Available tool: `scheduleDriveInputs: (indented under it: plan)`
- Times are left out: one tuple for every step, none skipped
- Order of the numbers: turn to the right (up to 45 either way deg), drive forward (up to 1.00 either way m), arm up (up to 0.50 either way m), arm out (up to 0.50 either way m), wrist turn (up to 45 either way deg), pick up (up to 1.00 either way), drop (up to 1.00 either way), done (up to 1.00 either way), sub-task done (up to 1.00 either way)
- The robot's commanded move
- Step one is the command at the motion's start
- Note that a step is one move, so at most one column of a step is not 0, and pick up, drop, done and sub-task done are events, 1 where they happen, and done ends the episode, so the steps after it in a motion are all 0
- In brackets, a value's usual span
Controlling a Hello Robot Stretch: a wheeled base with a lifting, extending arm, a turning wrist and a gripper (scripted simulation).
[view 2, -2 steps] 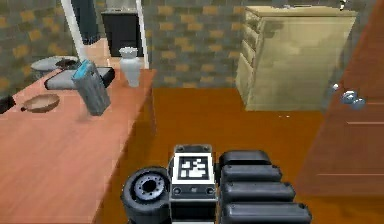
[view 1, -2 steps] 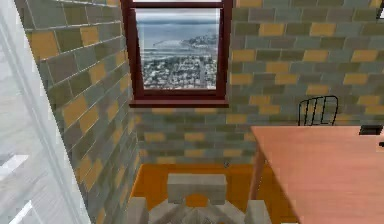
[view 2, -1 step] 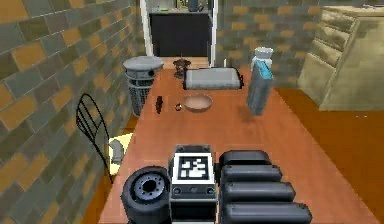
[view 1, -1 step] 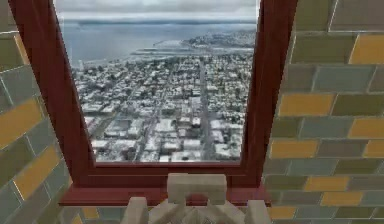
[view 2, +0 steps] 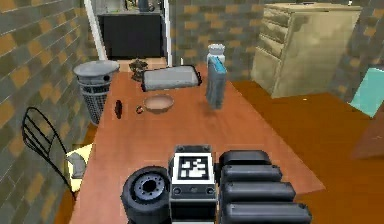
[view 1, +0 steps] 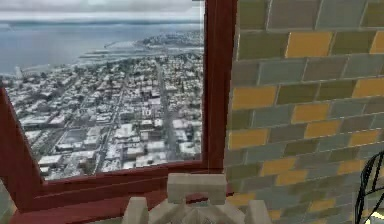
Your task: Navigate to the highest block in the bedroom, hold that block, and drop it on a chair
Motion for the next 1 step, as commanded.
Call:
scheduleDriveInputs:
  plan:
    - [0.0, 0.20, 0.00, 0.00, 0.0, 0.00, 0.00, 0.00, 0.00]
